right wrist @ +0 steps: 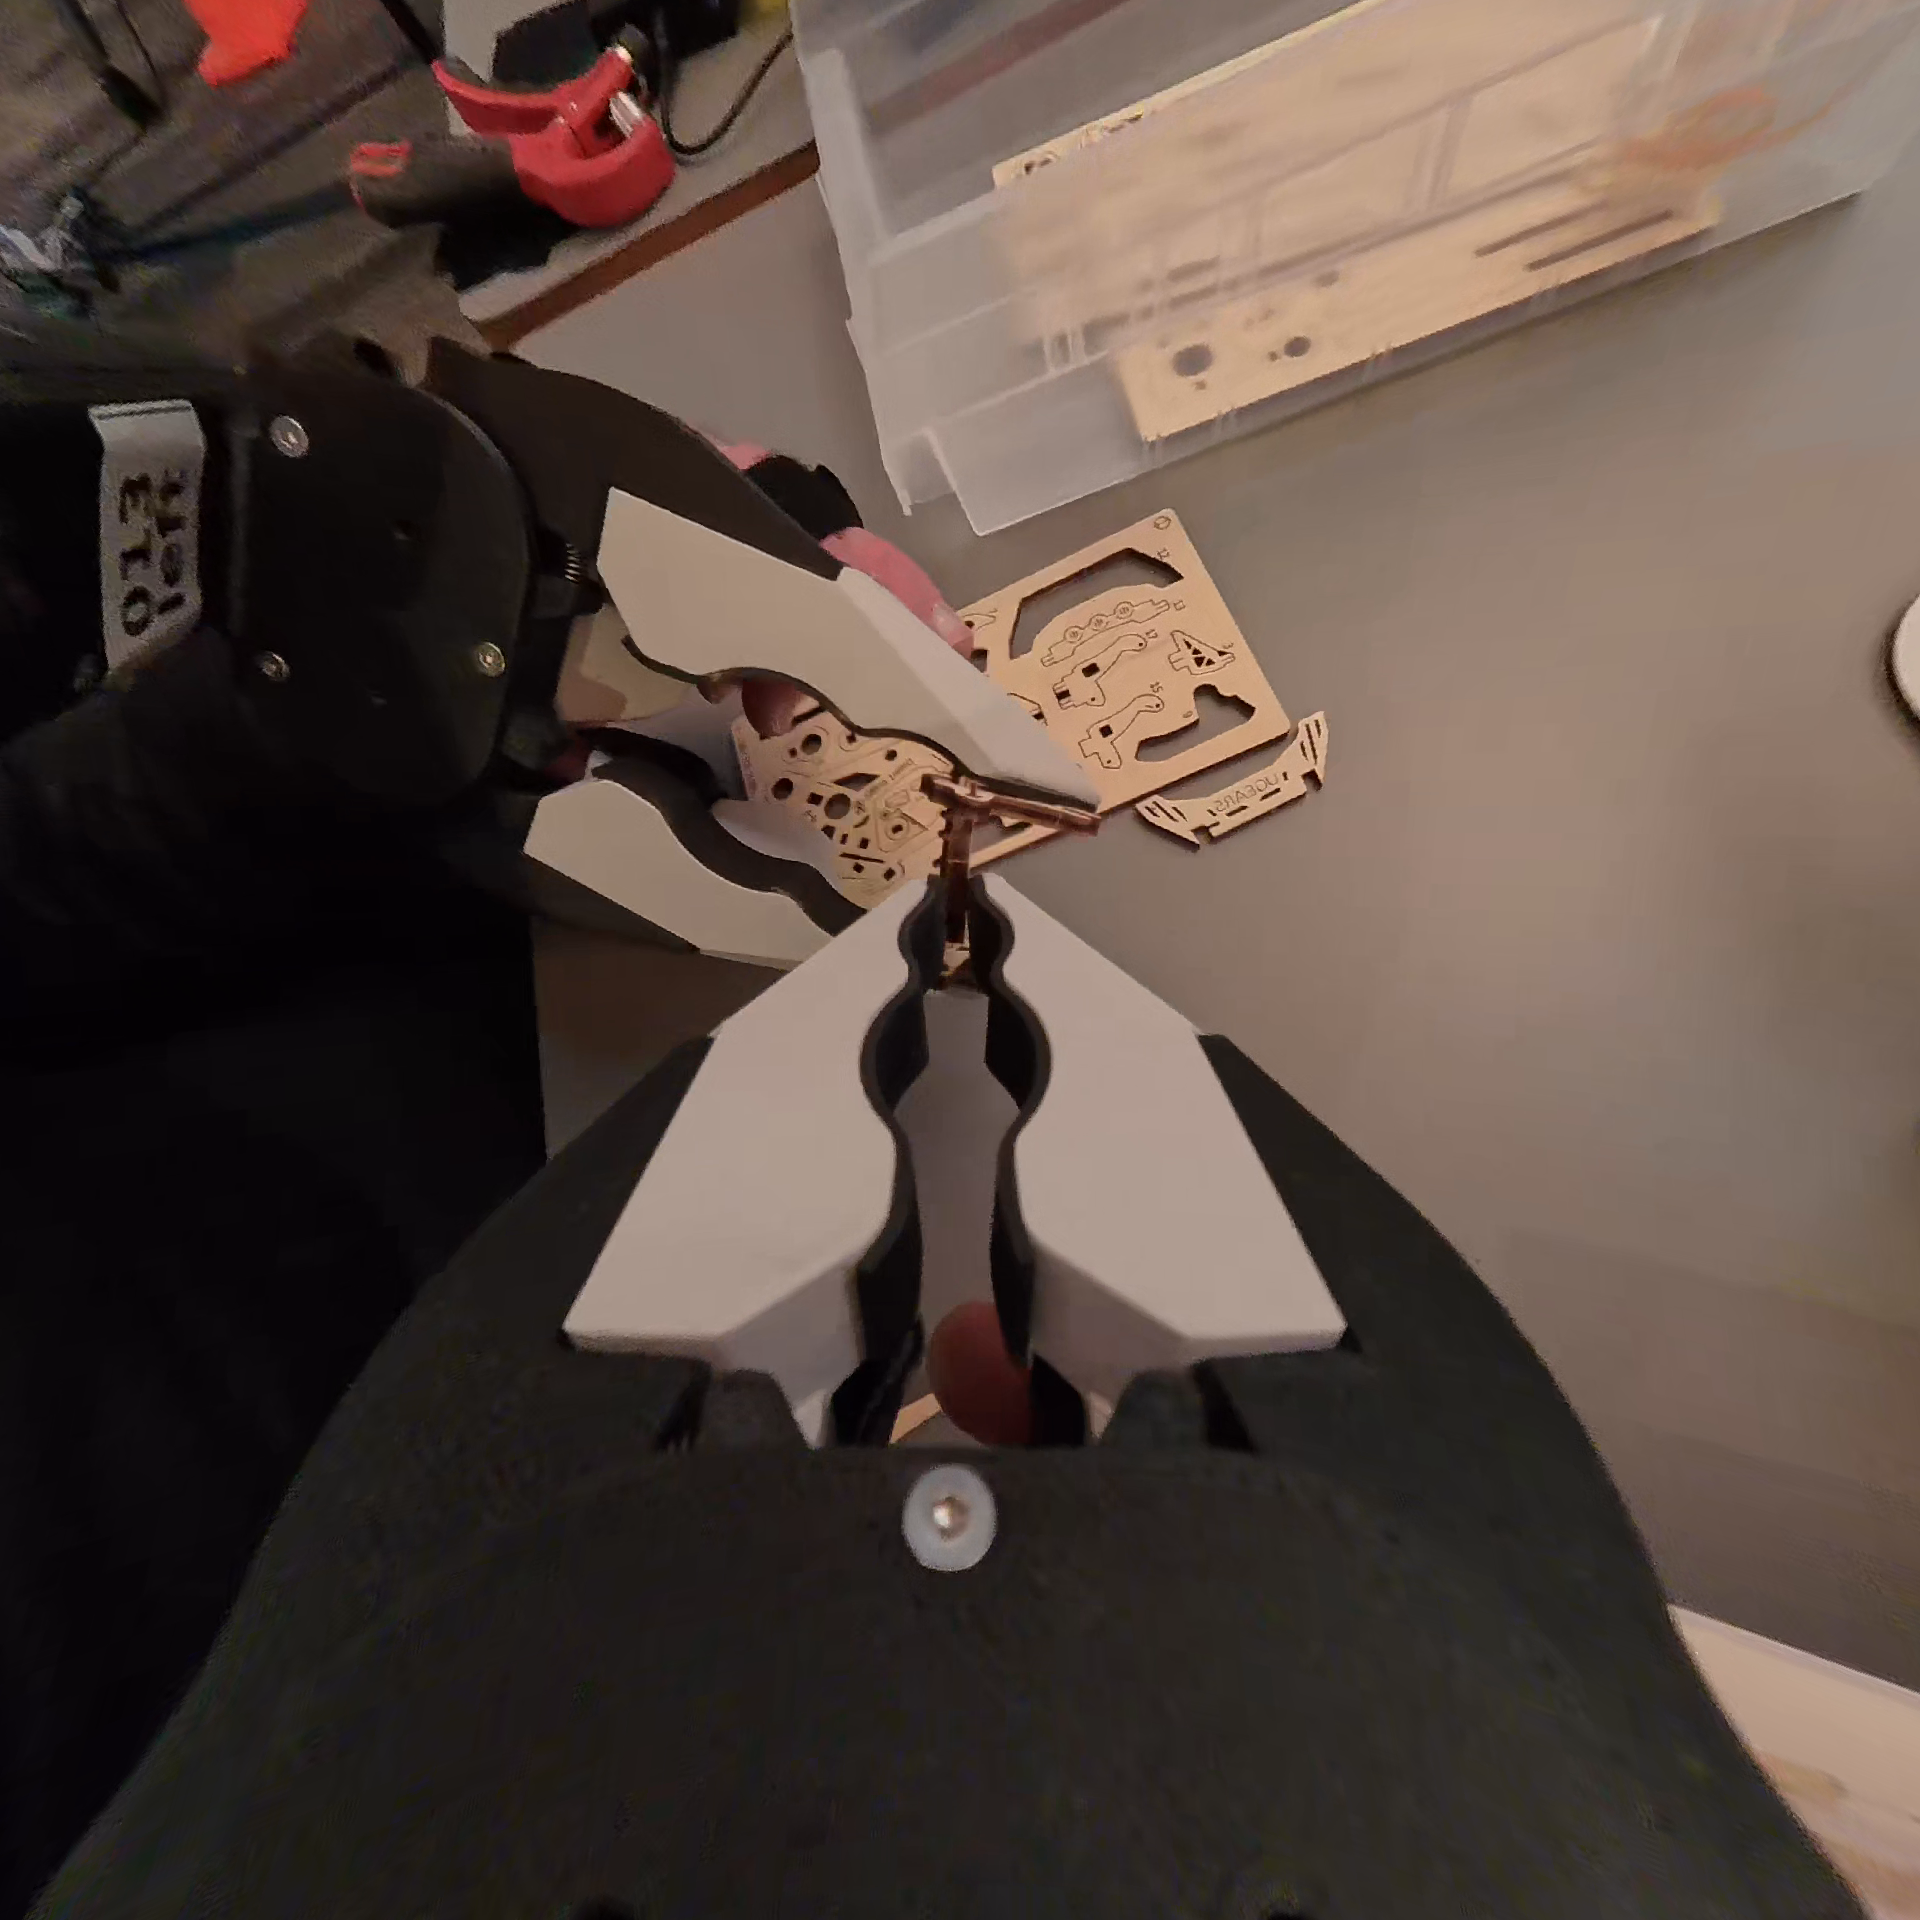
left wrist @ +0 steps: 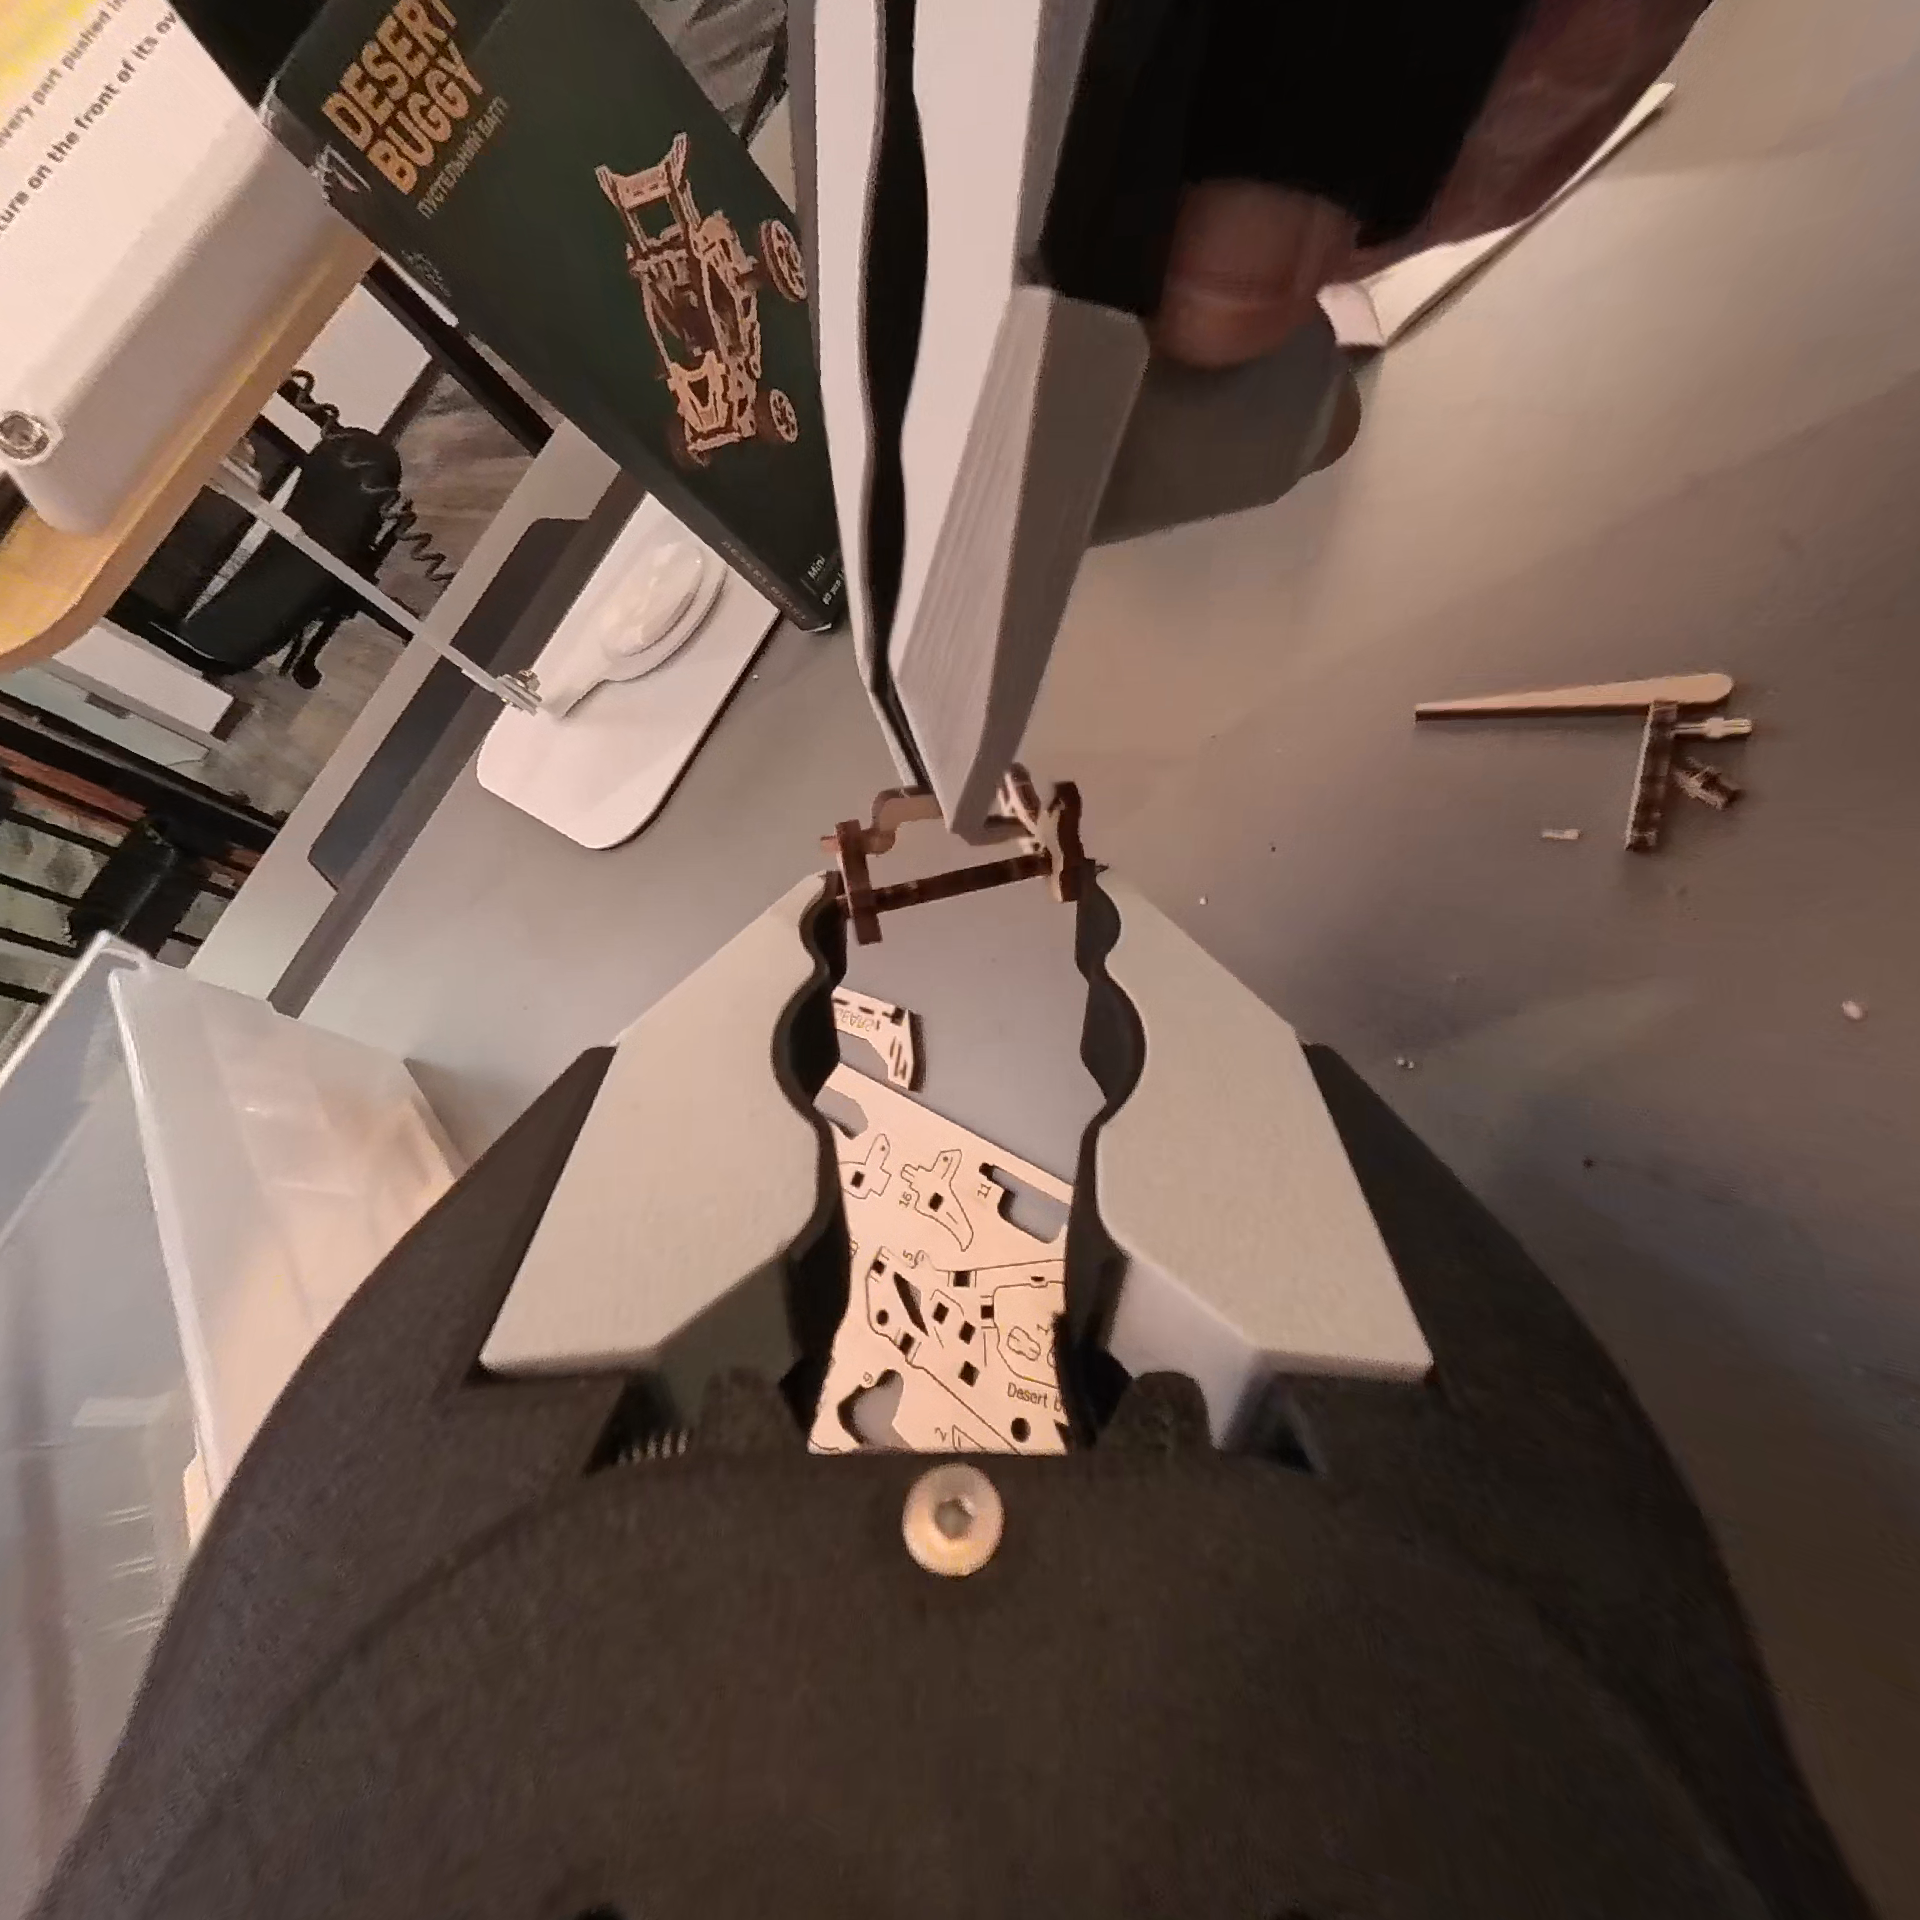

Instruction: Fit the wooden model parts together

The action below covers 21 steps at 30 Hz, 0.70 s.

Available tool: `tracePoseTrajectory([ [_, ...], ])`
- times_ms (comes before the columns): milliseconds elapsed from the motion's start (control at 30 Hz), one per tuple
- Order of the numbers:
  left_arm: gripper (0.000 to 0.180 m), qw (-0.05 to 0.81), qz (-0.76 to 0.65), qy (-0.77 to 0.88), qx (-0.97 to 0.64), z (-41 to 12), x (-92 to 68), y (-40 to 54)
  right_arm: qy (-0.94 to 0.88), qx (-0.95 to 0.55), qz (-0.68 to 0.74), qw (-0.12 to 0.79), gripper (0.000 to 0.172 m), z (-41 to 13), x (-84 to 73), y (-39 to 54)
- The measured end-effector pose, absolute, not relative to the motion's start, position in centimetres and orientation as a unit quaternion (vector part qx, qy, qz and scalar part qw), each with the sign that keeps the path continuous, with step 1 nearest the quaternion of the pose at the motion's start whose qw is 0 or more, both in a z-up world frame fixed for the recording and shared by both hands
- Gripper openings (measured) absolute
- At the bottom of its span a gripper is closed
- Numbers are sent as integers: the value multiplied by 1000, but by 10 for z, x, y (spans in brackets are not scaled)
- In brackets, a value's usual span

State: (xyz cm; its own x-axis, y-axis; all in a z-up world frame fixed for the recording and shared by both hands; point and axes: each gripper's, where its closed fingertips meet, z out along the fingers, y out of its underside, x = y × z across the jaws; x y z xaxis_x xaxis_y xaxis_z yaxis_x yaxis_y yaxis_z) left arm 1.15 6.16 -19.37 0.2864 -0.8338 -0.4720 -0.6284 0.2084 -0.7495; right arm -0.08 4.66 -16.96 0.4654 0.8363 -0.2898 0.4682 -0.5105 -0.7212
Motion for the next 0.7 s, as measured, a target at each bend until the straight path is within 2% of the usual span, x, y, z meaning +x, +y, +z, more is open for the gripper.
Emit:
tracePoseTrajectory([
  [200, 42, 520, -93, 588, -613, -188, 12, 62, -381, -806, 374, 256, 2, -164, 0, 45],
  [533, 42, 509, -80, 584, -627, -192, 14, 64, -485, -807, 189, 280, 1, -172, 7, 47],
  [700, 42, 515, -82, 581, -625, -190, 15, 63, -494, -803, 194, 271, 1, -169, 7, 46],
])
